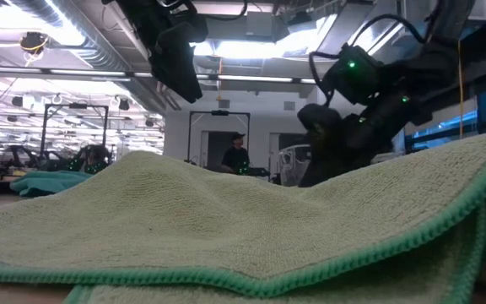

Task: Fold microfiber towels
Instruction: Put the light green microfiber towel in the transparent bin

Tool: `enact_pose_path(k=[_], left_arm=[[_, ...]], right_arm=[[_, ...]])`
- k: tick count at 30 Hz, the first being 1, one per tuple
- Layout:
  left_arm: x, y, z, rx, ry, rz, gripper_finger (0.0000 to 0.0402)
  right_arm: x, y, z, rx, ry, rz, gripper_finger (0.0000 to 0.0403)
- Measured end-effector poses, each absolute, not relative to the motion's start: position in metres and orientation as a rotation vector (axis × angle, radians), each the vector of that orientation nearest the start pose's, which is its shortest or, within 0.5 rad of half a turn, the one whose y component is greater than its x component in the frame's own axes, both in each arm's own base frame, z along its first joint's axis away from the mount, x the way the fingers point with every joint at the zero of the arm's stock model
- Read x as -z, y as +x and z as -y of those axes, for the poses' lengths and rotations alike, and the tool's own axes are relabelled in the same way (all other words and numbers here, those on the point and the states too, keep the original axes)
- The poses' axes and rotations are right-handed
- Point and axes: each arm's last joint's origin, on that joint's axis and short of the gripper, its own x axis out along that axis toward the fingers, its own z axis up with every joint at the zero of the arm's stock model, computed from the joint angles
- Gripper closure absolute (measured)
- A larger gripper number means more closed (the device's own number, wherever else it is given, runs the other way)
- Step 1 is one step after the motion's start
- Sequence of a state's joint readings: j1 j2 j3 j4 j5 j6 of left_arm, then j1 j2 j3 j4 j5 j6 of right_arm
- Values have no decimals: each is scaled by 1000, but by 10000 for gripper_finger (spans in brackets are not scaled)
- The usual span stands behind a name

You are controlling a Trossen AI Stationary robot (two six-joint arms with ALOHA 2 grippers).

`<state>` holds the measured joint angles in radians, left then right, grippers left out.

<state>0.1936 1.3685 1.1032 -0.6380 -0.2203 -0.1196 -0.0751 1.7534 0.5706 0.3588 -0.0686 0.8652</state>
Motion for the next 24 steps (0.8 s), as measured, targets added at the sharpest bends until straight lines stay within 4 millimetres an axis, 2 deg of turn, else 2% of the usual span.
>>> enact_pose_path(k=[3,7,10,14,18,24], left_arm=[[-280,272,-60,-439,-98,-886,166],[-280,272,-60,-439,-98,-890,166],[-280,272,-60,-439,-97,-890,166],[-280,272,-60,-439,-98,-890,166],[-280,272,-60,-439,-98,-891,166],[-280,272,-60,-439,-98,-891,166]], right_arm=[[-90,285,20,340,807,-786,381],[-95,289,21,324,778,-773,393],[-106,289,22,325,723,-746,395],[-143,289,29,328,645,-637,396],[-175,273,34,381,557,-615,396],[-224,251,45,396,489,-453,396]])
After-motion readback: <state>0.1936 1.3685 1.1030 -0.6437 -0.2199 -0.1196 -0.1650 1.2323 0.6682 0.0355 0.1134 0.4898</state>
